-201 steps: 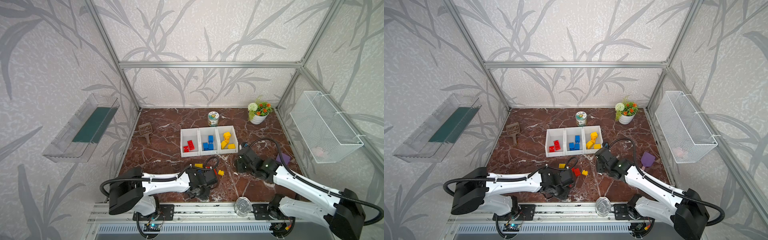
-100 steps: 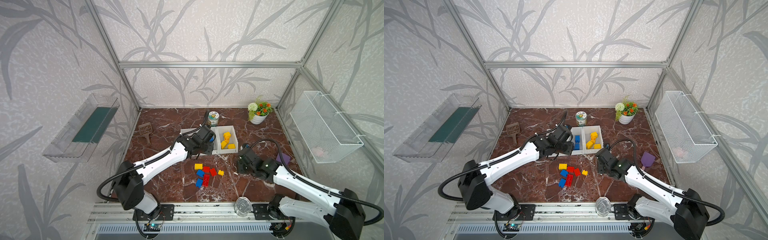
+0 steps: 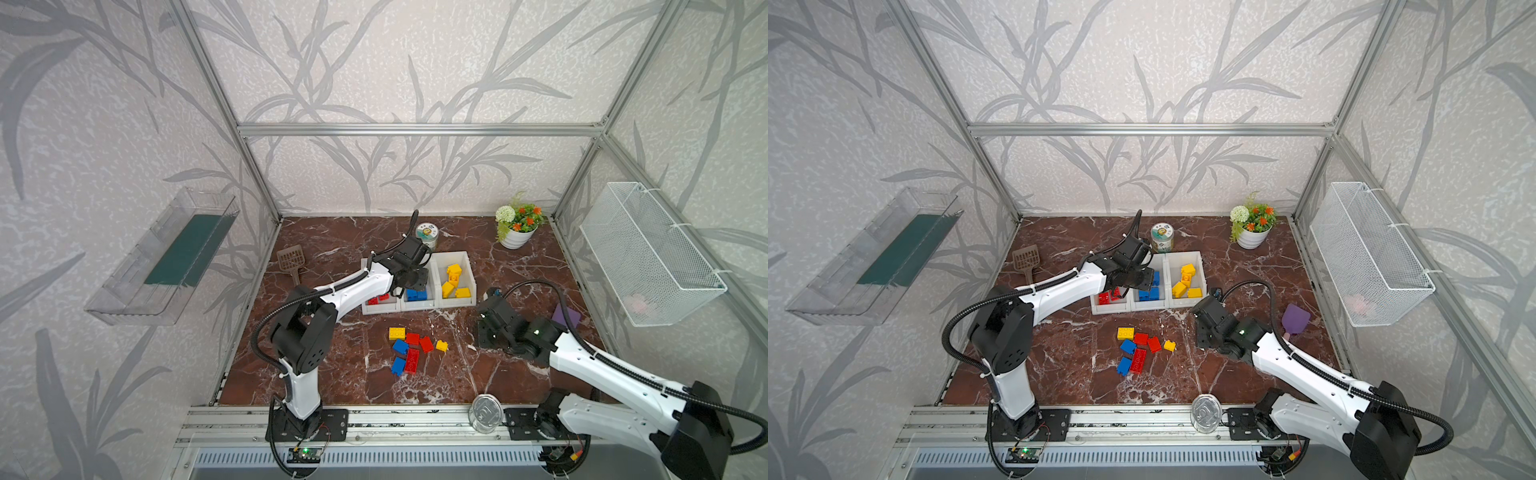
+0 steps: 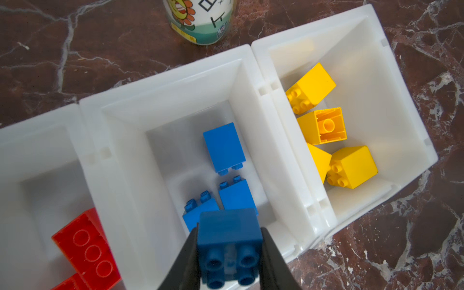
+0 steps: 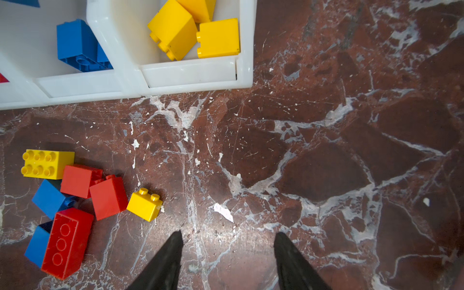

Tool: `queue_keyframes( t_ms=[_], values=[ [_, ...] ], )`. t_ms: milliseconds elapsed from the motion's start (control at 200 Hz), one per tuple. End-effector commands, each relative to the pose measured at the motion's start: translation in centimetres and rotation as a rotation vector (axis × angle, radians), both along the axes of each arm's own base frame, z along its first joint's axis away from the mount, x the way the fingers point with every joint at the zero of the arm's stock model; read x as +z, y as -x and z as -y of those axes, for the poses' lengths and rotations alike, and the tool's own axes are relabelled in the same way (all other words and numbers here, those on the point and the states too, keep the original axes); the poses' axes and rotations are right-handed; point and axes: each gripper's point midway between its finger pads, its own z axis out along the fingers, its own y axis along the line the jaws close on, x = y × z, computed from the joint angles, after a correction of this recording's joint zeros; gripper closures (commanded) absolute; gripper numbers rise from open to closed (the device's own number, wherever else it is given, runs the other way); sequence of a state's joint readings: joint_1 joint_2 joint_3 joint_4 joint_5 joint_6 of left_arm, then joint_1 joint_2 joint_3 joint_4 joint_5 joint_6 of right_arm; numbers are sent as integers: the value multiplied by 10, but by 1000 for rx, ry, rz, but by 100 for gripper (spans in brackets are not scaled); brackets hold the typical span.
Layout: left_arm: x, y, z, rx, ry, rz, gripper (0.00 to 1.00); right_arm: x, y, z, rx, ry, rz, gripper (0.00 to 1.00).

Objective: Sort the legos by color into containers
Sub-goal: 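Carry the small blue brick with the left gripper into the middle compartment and release, then withdraw the left gripper while the right gripper grasps a small yellow brick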

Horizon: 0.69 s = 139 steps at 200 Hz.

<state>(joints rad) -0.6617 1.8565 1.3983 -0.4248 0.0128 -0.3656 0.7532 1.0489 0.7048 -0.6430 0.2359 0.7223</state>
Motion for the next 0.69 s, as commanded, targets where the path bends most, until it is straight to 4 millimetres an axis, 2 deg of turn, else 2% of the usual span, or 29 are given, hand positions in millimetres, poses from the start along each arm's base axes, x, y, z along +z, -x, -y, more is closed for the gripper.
queue_keyframes(
  t_ms=[0,135,250,430,690],
  values=[
    [14,-13,12,-25,40,40,65,7,0,7,-38,-4,18,41],
    [11,-11,13,-34,58,10,50,9,3,11,-43,-4,19,40],
    [14,-7,11,-37,77,2,43,8,6,13,-46,-1,14,40],
    [28,-1,0,-17,99,37,41,7,6,13,-55,-11,16,40],
    [45,16,-30,42,122,95,40,4,5,11,-45,0,6,40]
  ],
)
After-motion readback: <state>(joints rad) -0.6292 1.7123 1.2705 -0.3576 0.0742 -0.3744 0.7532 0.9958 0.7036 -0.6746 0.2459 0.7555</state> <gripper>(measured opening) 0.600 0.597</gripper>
